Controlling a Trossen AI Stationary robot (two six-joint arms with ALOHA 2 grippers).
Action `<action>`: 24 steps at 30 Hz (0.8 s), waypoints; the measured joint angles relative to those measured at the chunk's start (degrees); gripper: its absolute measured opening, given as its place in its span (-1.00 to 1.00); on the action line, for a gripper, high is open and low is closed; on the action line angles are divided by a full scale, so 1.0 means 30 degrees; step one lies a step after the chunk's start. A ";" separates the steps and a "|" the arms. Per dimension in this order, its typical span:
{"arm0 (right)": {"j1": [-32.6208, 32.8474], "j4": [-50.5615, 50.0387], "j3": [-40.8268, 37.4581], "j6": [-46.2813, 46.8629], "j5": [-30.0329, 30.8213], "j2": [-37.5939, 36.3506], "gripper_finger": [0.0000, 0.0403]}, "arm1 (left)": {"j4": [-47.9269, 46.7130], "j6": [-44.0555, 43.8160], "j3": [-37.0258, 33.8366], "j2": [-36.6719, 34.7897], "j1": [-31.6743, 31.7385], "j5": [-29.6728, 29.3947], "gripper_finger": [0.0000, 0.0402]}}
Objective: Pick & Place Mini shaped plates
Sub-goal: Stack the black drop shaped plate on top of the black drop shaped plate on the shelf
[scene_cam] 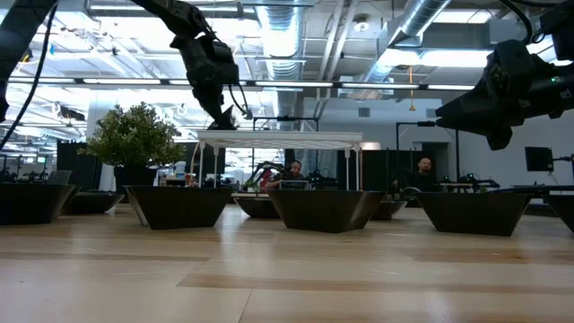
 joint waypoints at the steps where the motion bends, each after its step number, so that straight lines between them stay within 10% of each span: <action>1: 0.0000 0.0000 0.0001 0.0000 0.0000 0.0000 -0.41 | 0.0000 0.0000 0.0000 -0.0007 0.0000 -0.0011 -0.96; 24: 0.0005 0.0000 0.0000 -0.0007 0.0005 -0.0007 -0.41 | 0.0064 0.0549 0.0998 -0.0022 -0.0111 -0.0008 -0.96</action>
